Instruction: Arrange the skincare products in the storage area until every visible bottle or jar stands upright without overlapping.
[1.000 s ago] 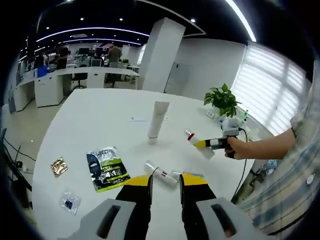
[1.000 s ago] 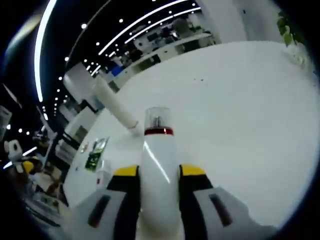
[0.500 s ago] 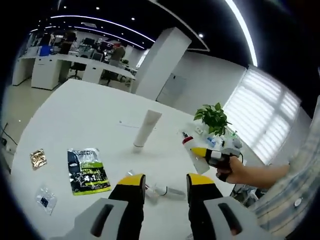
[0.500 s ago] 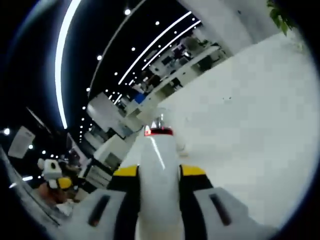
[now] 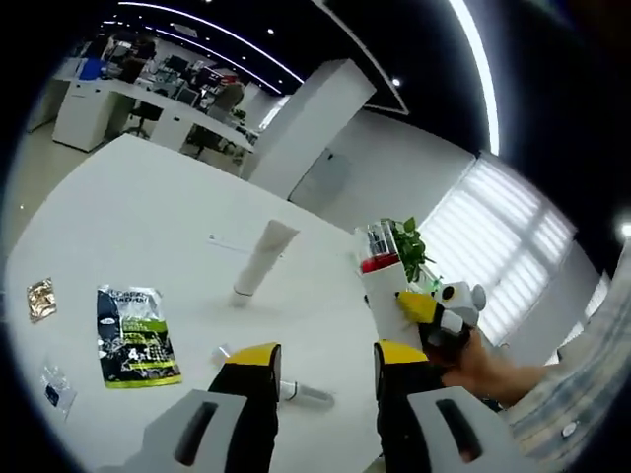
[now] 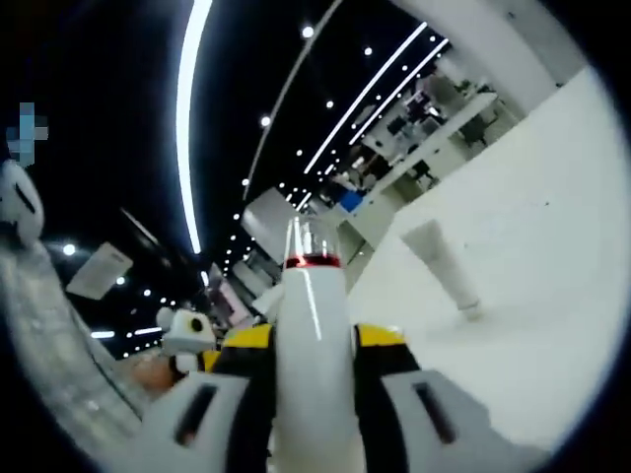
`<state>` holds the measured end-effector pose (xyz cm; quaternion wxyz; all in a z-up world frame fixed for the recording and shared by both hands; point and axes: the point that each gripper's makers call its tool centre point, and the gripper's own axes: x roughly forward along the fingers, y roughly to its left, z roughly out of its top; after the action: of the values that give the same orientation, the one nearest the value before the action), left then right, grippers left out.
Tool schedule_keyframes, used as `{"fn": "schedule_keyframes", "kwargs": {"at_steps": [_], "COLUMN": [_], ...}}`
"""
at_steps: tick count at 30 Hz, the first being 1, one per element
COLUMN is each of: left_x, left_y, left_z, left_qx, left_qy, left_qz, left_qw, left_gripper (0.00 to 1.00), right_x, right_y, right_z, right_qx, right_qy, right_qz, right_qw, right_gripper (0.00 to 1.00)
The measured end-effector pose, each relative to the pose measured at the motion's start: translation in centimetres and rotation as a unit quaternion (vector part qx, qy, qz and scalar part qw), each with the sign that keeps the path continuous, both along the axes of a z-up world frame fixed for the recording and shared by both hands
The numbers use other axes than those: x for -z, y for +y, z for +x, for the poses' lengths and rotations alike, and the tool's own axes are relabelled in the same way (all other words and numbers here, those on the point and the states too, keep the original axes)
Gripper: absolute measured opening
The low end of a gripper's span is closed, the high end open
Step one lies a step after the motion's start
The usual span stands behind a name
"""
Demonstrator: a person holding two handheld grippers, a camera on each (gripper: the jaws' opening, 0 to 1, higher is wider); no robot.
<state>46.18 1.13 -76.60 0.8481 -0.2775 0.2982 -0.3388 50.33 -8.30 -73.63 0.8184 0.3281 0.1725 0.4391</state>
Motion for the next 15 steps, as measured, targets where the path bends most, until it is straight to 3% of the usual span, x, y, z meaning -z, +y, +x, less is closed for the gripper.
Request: {"fn": "schedule_keyframes", "kwargs": {"at_steps": [2,8,15], "left_x": [-1.0,-2.5,-5.9], "left_y": [-0.3,-1.0,-2.6], "left_z": [0.2,0.6,0.7], "left_qx": [-0.001,0.005,0.027], "left_qy": [0.006,0.003,-0.011], "left_qz": [-0.037,-0.094,-0.194], "left_qw": [0.9993,0.9956,0.9805], "left_gripper": [0.41,0.47,0.51], "right_x": [-0.9,-2.9,-3.6], "right_y": [0.8,2.7,4.7], "right_z": [-0.4,-1.7,-3.7], "right_qx": [-0.007,-0.036,-0.083], "right_qy": [-0.009,-0.026,-0.034], "right_qz": [0.008,0.027,0.038], "right_qw": [0.9999,0.9986,0.9953], "right_gripper": [0.27,0.27,0.27]}}
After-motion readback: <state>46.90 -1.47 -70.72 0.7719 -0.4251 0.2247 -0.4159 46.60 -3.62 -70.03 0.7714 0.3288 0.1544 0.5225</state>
